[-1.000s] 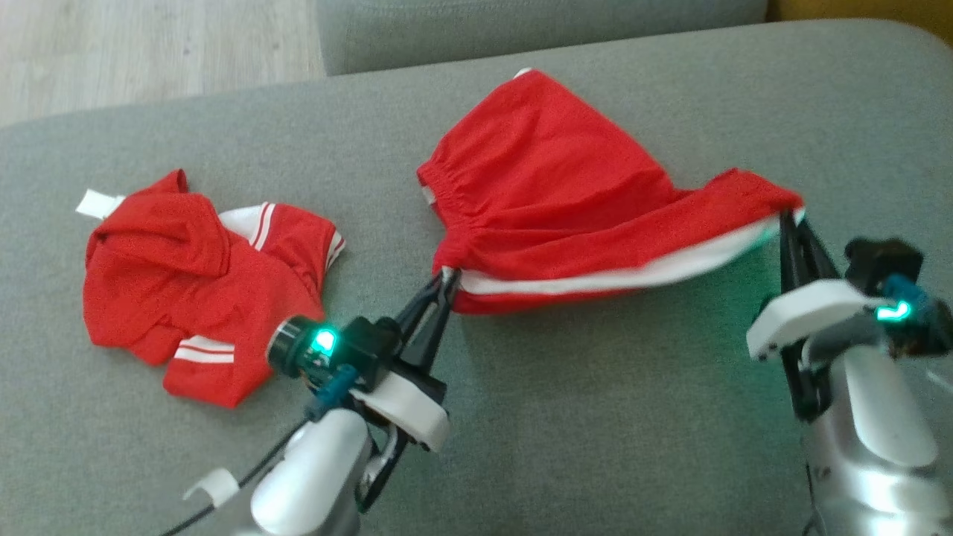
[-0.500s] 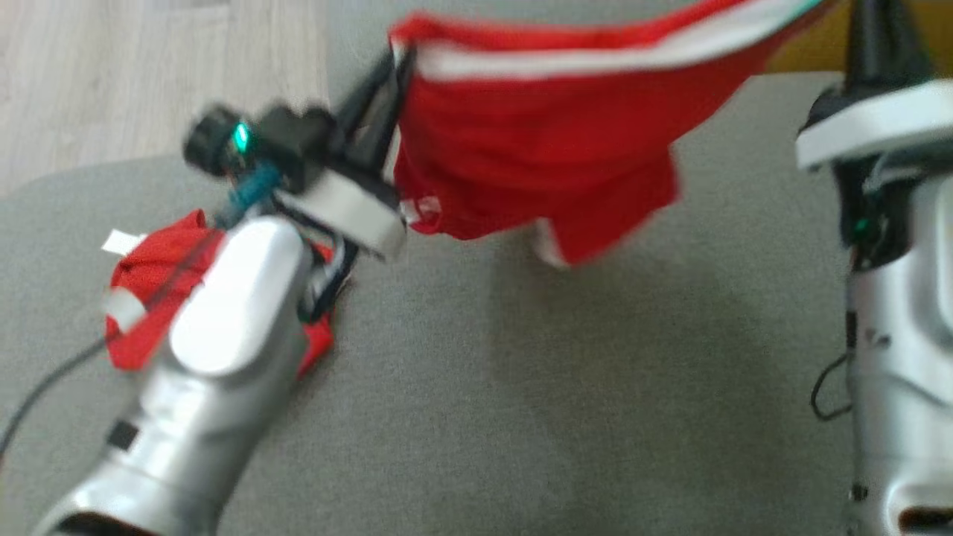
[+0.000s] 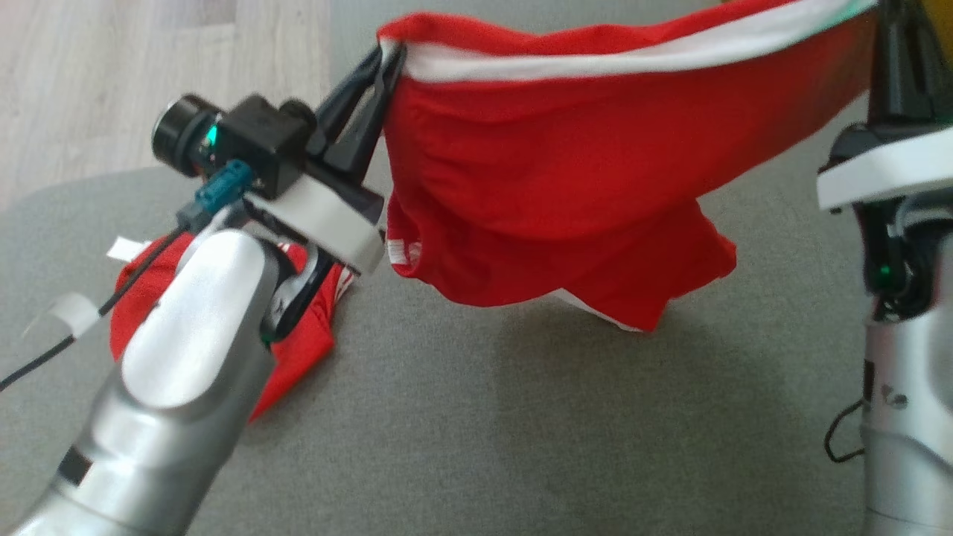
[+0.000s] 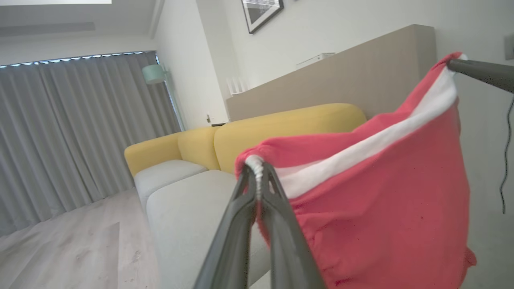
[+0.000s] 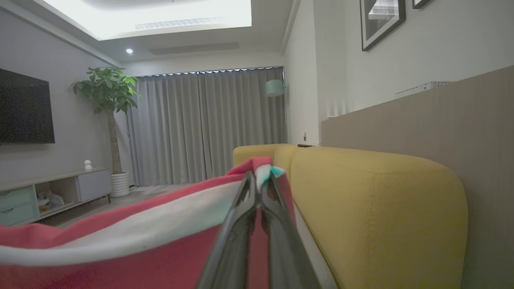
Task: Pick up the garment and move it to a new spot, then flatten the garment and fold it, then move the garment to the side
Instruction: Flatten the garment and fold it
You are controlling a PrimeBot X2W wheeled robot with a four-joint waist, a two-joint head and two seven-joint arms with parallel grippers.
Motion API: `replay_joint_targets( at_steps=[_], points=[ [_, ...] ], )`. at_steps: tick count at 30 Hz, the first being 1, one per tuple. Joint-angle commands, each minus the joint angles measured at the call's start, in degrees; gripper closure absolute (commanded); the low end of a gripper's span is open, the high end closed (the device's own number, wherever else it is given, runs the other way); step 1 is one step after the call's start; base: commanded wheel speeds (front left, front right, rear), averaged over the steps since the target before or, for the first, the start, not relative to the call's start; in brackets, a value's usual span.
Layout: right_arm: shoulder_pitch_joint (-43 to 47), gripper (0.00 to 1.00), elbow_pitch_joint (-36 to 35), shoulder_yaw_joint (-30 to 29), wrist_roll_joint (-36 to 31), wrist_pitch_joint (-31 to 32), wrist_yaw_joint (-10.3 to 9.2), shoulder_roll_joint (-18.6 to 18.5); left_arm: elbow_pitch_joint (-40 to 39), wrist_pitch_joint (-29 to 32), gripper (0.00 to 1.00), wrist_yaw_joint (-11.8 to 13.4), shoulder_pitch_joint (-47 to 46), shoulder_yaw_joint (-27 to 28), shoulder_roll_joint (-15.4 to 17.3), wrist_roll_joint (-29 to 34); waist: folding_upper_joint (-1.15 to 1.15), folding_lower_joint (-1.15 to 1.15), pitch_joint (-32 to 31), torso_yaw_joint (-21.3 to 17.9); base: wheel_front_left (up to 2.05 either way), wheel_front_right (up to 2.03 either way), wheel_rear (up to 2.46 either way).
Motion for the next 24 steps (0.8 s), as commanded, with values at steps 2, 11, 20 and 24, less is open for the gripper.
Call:
replay_joint_targets(
  at_steps=[2,11,20,24],
  points=[
    [-1.46,1.0,-4.03,0.49,-0.74,1.74,-0.04,0.49,-4.1,1.66,1.0,-0.12,-2.05,2.18,3.17,-0.45,0.0,0.0,1.36,-0.13,0.0,0.0,0.0],
    [-15.57,1.0,5.43,0.77,-1.61,4.35,-0.04,0.35,0.95,6.02,1.0,-1.04,-14.65,2.84,5.78,-2.77,0.0,0.0,11.95,-2.23,0.0,0.0,0.0],
    [-43.31,1.0,31.98,-1.02,-5.34,-9.32,-0.04,0.03,19.13,-0.88,1.0,-1.39,-37.39,1.48,5.12,-2.44,0.0,0.0,21.12,-3.17,0.0,0.0,0.0],
    [-46.5,1.0,40.96,-1.61,-8.33,-15.86,-0.04,0.09,24.62,-6.95,1.0,-1.4,-40.75,-1.33,2.97,-2.97,0.0,0.0,21.56,-2.79,0.0,0.0,0.0]
  ],
)
